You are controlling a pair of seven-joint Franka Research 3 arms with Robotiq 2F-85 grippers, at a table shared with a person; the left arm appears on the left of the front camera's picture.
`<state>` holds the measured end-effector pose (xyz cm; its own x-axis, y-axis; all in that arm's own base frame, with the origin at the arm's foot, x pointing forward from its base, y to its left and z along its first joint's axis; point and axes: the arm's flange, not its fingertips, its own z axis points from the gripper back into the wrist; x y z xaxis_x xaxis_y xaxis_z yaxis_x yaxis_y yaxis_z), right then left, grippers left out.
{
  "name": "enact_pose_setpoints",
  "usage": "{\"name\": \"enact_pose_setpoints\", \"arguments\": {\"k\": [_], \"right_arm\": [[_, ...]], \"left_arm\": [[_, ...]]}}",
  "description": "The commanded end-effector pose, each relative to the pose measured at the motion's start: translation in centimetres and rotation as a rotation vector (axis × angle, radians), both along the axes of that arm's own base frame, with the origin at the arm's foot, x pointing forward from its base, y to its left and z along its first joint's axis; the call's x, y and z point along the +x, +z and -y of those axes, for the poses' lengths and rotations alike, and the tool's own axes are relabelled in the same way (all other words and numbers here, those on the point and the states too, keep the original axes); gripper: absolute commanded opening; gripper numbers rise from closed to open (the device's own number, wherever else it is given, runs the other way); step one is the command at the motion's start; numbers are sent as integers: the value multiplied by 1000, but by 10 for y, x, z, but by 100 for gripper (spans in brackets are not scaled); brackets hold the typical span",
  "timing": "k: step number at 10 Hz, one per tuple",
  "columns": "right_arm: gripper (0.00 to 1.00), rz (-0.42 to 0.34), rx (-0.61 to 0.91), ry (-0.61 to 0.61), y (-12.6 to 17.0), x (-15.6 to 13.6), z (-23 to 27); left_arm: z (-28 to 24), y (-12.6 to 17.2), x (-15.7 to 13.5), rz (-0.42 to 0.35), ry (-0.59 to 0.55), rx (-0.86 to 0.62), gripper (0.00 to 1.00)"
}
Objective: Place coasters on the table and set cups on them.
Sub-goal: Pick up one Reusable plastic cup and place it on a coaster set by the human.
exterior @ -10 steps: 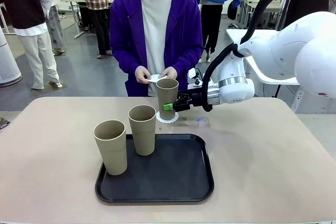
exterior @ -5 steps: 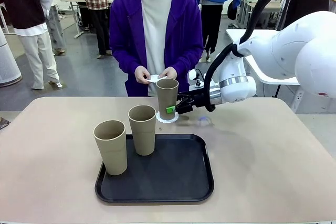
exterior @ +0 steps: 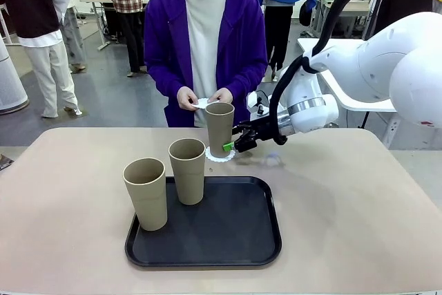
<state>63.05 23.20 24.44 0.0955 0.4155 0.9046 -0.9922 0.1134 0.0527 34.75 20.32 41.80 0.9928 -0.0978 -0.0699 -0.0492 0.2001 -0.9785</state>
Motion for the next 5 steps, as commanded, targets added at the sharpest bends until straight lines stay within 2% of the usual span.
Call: {"name": "enact_pose_setpoints", "arguments": {"k": [1, 2, 4, 5], "right_arm": [[100, -11, -118, -28, 11, -9, 7], [100, -16, -170, -45, 23, -15, 15], [100, -17, -321, -107, 64, -33, 39], [100, -59, -396, -145, 86, -41, 52]], "left_arm": [[-1, 2, 0, 9, 8, -8, 100], [-1, 2, 0, 9, 8, -8, 100], [-1, 2, 0, 9, 8, -8, 100], [-1, 2, 0, 9, 8, -8, 100]]}}
